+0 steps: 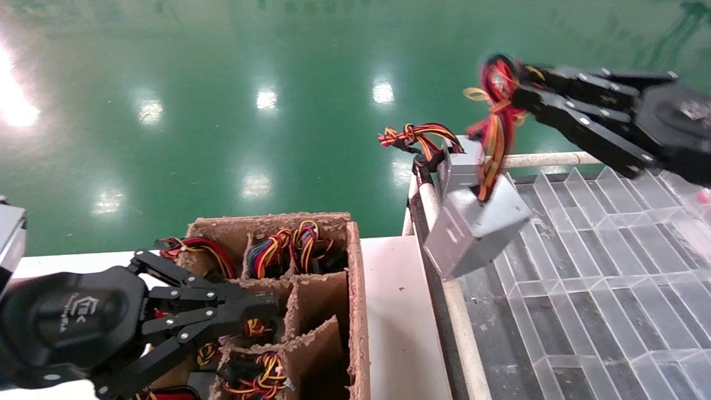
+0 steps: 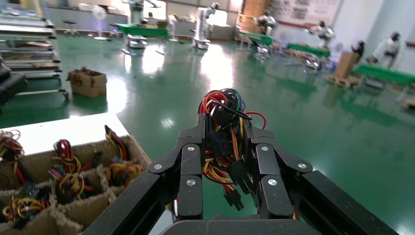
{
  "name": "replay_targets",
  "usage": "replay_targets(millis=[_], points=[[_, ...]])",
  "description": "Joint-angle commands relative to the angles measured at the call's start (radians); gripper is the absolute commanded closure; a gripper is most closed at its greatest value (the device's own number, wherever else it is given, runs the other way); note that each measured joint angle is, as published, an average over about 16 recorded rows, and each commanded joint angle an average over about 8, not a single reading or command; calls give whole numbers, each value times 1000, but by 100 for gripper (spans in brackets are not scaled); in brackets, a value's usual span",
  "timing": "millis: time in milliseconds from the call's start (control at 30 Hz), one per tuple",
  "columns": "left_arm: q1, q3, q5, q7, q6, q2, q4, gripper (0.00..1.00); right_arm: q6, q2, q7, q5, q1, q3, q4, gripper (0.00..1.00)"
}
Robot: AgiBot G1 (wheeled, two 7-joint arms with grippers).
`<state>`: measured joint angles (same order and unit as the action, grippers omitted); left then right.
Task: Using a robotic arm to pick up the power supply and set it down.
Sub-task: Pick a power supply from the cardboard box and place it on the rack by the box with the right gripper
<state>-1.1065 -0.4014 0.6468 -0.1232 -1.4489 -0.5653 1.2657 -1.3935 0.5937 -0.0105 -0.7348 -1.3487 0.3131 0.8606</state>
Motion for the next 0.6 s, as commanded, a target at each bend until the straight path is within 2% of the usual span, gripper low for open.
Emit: replay_targets(millis=[33,300,600], points=[[0,0,0,0,0,0,0,100,4,-24,-4,7,29,-8,-7,100],[0,0,0,0,0,0,0,100,2,-42,-42,11,59,-19,-70,100],[0,0,0,0,0,0,0,100,7,6,-81,-40,8,8,-175,100]])
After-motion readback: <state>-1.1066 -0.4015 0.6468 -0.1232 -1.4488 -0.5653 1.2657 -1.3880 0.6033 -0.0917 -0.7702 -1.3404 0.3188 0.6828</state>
